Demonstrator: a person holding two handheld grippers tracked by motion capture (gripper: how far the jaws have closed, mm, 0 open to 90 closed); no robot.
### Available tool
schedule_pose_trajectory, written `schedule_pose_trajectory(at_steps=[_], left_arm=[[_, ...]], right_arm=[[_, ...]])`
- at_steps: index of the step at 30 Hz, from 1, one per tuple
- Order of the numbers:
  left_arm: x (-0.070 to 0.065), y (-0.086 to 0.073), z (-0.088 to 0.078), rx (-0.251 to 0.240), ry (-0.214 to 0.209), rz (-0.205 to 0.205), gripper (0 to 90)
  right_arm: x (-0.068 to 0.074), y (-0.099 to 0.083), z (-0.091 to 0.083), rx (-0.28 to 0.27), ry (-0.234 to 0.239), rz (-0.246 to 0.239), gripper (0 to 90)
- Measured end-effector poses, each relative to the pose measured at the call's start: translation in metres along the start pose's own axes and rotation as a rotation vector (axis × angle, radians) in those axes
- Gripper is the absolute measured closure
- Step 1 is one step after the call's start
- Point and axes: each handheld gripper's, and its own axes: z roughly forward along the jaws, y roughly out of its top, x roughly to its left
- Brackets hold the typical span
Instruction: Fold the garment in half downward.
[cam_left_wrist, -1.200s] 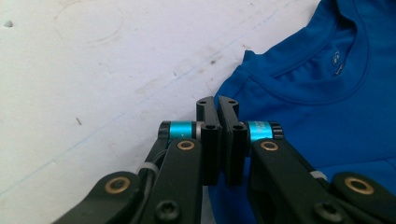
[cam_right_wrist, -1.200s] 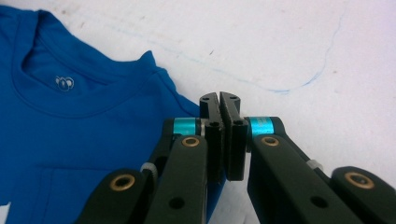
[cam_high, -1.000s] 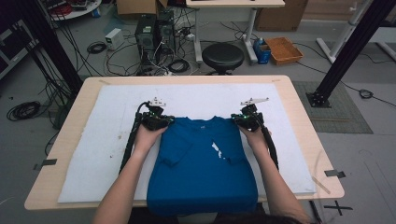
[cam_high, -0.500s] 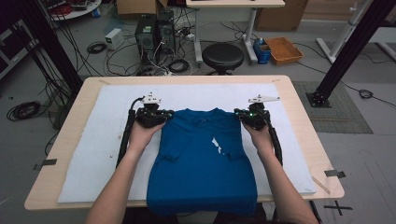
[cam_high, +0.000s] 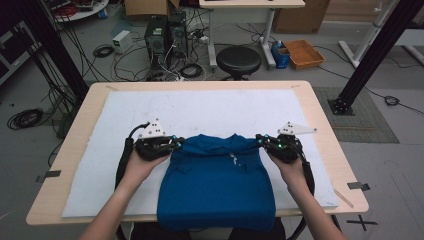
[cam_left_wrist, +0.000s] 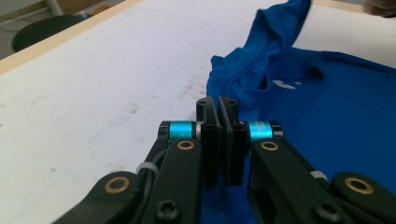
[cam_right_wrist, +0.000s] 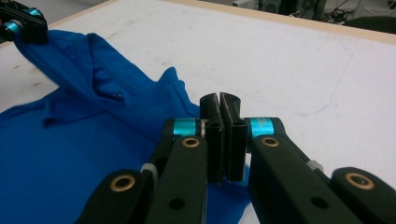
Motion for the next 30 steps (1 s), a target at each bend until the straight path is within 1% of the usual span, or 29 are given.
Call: schedule_pose_trajectory(at_steps=[3, 4, 6, 8, 10, 13, 17, 19, 22, 24, 25, 26, 28, 30], left_arm=[[-0.014, -0.007, -0.007, 0.004, -0.024, 0.039, 87.5], [-0.018, -0.008, -0.008, 0.001, -0.032, 0.039, 87.5], [-0.025, -0.014, -0.012, 0.004, -0.05, 0.068, 87.5], [-0.031, -0.019, -0.015, 0.013, -0.065, 0.084, 87.5], [-0.036, -0.025, -0.017, 0.017, -0.078, 0.093, 87.5], [-0.045, -0.033, -0.019, 0.029, -0.093, 0.115, 87.4], [-0.058, -0.046, -0.021, 0.069, -0.112, 0.163, 87.1], [-0.064, -0.051, -0.022, 0.083, -0.125, 0.169, 86.8], [-0.067, -0.056, -0.025, 0.097, -0.122, 0.18, 84.9], [-0.066, -0.057, -0.026, 0.096, -0.108, 0.163, 79.9], [-0.065, -0.057, -0.027, 0.095, -0.11, 0.159, 77.6], [-0.065, -0.056, -0.027, 0.09, -0.115, 0.16, 77.3], [-0.069, -0.053, -0.024, 0.084, -0.131, 0.161, 74.8], [-0.075, -0.049, -0.018, 0.088, -0.146, 0.181, 73.0]], right_arm=[[0.008, -0.011, -0.011, 0.0, 0.007, -0.02, 89.1], [0.011, -0.015, -0.015, 0.004, 0.009, -0.019, 89.1], [0.017, -0.022, -0.022, 0.011, 0.019, -0.024, 89.1], [0.023, -0.028, -0.03, 0.011, 0.031, -0.032, 89.1], [0.031, -0.033, -0.037, 0.015, 0.036, -0.051, 89.1], [0.042, -0.039, -0.046, 0.032, 0.047, -0.082, 89.1], [0.055, -0.05, -0.053, 0.061, 0.058, -0.129, 89.0], [0.06, -0.056, -0.056, 0.086, 0.049, -0.157, 89.0], [0.064, -0.065, -0.059, 0.114, 0.055, -0.164, 88.3], [0.067, -0.067, -0.062, 0.115, 0.057, -0.172, 83.5], [0.069, -0.067, -0.063, 0.113, 0.058, -0.175, 80.8], [0.071, -0.066, -0.063, 0.112, 0.061, -0.176, 80.3], [0.075, -0.064, -0.062, 0.105, 0.06, -0.195, 75.4], [0.078, -0.063, -0.056, 0.121, 0.077, -0.19, 69.7]])
